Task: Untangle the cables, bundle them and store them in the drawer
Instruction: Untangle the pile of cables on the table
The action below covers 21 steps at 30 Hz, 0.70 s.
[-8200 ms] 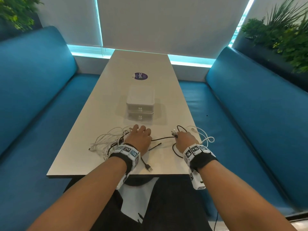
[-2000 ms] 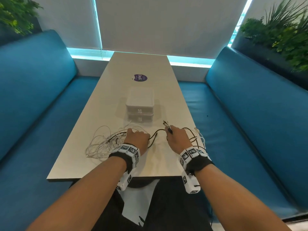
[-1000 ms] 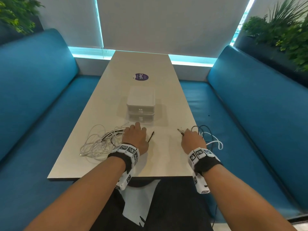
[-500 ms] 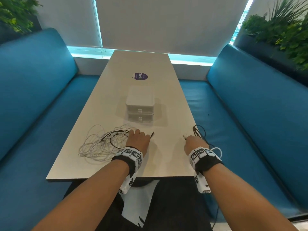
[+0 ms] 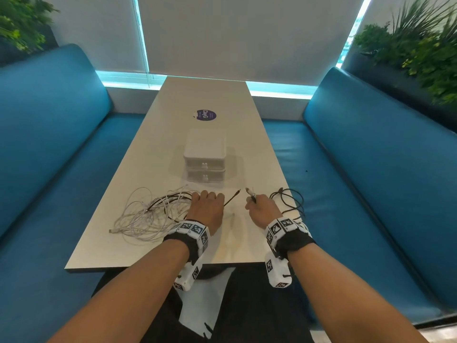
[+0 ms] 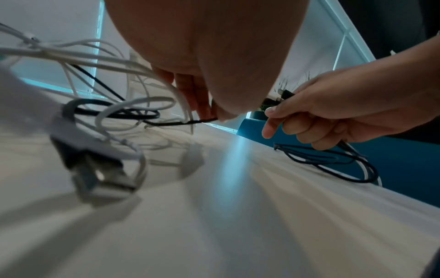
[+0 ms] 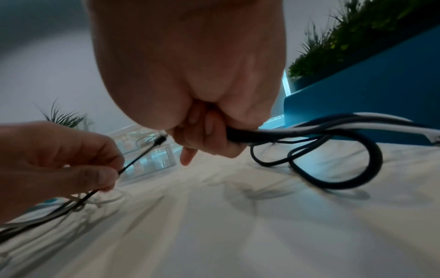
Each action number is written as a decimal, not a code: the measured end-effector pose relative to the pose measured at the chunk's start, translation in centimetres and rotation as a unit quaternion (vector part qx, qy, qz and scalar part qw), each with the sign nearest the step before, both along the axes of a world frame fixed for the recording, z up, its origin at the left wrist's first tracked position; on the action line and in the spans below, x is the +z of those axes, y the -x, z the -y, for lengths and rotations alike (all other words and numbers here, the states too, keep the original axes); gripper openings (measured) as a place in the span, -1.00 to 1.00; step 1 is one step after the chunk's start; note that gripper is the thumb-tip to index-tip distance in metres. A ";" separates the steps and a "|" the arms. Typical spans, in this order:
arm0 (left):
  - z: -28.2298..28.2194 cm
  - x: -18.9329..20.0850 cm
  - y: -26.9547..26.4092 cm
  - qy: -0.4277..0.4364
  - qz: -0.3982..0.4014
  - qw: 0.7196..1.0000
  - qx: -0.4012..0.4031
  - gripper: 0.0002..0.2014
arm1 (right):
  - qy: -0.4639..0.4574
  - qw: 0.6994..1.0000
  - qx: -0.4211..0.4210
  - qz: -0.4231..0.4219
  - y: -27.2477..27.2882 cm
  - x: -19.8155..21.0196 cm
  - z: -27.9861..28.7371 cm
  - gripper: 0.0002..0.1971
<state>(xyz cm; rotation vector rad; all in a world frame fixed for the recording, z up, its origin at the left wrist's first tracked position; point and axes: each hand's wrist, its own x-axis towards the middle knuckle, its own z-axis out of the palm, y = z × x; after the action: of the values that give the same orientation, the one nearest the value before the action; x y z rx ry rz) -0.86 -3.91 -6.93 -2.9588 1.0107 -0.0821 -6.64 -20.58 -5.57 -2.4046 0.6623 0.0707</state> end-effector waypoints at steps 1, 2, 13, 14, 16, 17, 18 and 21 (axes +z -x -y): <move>0.1 -0.1 -0.1 0.020 -0.021 1.000 -0.008 -0.85 | -0.011 1.000 -0.003 0.012 -0.1 0.2 0.0 -0.61; 0.1 -0.1 -0.1 0.032 -0.045 0.998 -0.018 -0.86 | -0.016 1.000 -0.002 0.023 -0.1 0.4 -0.2 -0.59; 0.3 -0.9 -0.4 0.102 -0.152 0.981 -0.058 -0.91 | 0.062 0.996 0.052 0.045 -0.8 0.2 -1.9 -0.68; 0.1 -0.8 -0.6 0.092 -0.155 0.982 -0.061 -0.86 | 0.069 0.996 0.037 0.039 -0.7 0.1 -1.5 -0.69; -0.5 -0.4 -1.0 0.082 -0.161 0.981 -0.074 -0.80 | 0.064 0.997 0.011 0.036 -0.6 -0.1 -0.8 -0.73; -0.6 -0.2 -1.0 0.082 -0.159 0.980 -0.082 -0.80 | 0.056 0.998 0.010 0.039 -0.6 -0.1 -0.6 -0.74; -0.5 -0.1 -1.0 0.079 -0.151 0.981 -0.090 -0.80 | 0.044 0.998 0.014 0.046 -0.5 0.0 -0.6 -0.75; 0.2 0.0 -0.3 0.056 -0.133 0.983 -0.110 -0.83 | -0.004 0.996 0.024 0.081 -0.7 0.7 -1.1 -0.79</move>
<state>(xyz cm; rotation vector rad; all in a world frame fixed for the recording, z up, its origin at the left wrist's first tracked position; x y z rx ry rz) -0.52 -4.14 -6.92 -3.0013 1.4083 0.2707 -5.97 -19.52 -4.90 -2.3893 0.5283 -0.1002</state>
